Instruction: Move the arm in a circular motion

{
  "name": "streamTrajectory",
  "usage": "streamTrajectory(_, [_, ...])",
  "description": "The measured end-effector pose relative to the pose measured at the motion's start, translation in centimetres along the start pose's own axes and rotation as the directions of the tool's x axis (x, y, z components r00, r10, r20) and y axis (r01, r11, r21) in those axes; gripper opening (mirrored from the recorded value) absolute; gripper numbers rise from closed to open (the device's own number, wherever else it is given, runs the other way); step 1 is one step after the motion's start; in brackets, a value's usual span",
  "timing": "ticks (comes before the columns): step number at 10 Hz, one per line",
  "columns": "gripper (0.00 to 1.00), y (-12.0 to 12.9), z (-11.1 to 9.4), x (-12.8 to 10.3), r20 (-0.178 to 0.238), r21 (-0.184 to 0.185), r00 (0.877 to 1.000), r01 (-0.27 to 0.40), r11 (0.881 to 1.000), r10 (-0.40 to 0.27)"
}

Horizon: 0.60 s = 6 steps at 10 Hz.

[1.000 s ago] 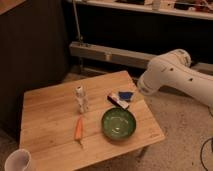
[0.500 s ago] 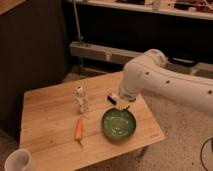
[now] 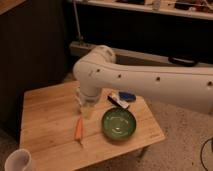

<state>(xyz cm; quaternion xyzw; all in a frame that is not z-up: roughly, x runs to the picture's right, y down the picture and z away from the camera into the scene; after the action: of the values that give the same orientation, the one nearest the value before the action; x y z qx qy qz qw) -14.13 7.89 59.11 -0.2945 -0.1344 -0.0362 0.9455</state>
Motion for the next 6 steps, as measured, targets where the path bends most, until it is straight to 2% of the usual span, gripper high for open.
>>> streamTrajectory(1, [0.65, 0.2, 0.2, -2.6, 0.012, -0.012, 0.999, 0.047, 0.999, -0.046])
streamTrajectory(2, [0.65, 0.2, 0.1, -5.9, 0.029, -0.006, 0.996, 0.088, 0.996, -0.088])
streamTrajectory(4, [0.65, -0.3, -0.4, -9.2, 0.042, 0.018, 0.992, 0.119, 0.993, -0.12])
streamTrajectory(6, [0.65, -1.9, -0.9, -11.1, 0.057, 0.043, 0.989, 0.131, 0.991, -0.133])
